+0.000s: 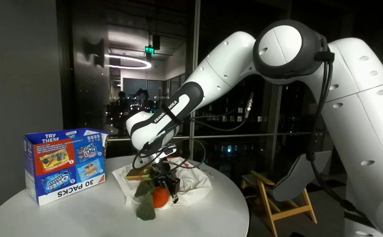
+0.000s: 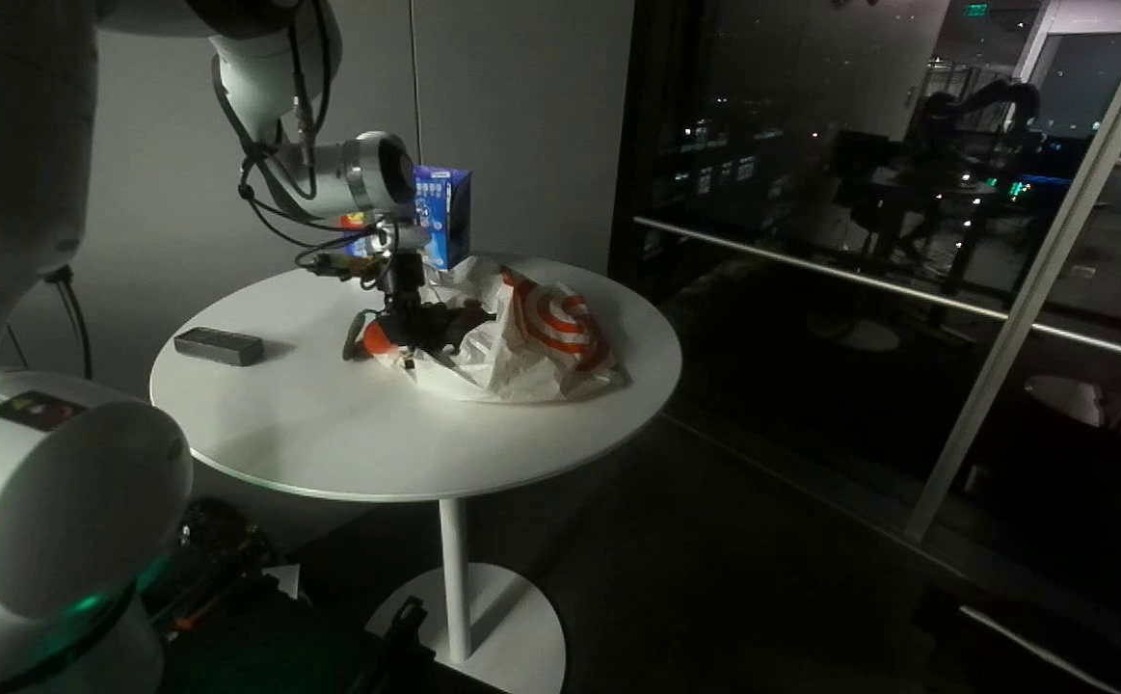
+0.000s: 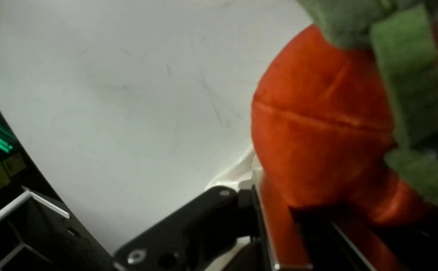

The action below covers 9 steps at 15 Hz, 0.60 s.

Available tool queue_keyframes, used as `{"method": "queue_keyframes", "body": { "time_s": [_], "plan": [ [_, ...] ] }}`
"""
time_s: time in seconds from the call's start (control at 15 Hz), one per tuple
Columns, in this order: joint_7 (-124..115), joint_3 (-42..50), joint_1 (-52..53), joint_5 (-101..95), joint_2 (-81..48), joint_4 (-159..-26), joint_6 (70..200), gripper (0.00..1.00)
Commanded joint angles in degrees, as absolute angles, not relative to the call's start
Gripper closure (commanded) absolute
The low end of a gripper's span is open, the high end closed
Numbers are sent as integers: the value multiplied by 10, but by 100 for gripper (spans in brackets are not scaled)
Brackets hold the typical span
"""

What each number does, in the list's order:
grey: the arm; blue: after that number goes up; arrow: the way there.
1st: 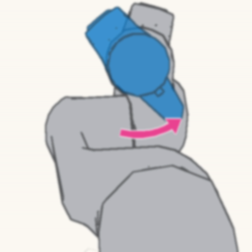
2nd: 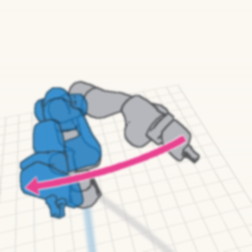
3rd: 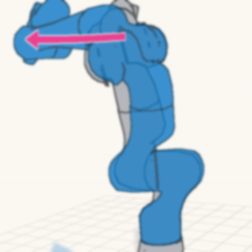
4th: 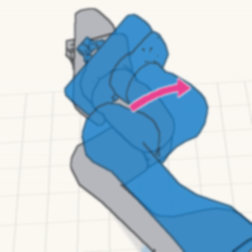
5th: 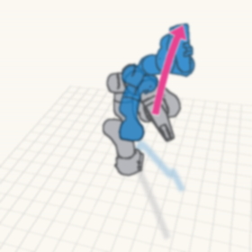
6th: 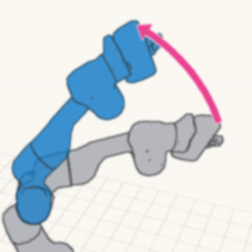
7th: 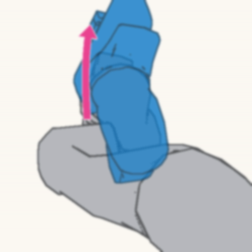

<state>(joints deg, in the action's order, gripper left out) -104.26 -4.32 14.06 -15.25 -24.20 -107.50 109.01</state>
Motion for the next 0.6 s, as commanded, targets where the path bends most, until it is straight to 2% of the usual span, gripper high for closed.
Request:
{"method": "queue_keyframes", "body": {
  "time_s": [0.0,0.53],
  "plan": [
    [-910,-54,121,-116,-177,-1118,1061,97],
    [-668,-64,128,-140,-74,-1183,1021,98]
  ]
}}
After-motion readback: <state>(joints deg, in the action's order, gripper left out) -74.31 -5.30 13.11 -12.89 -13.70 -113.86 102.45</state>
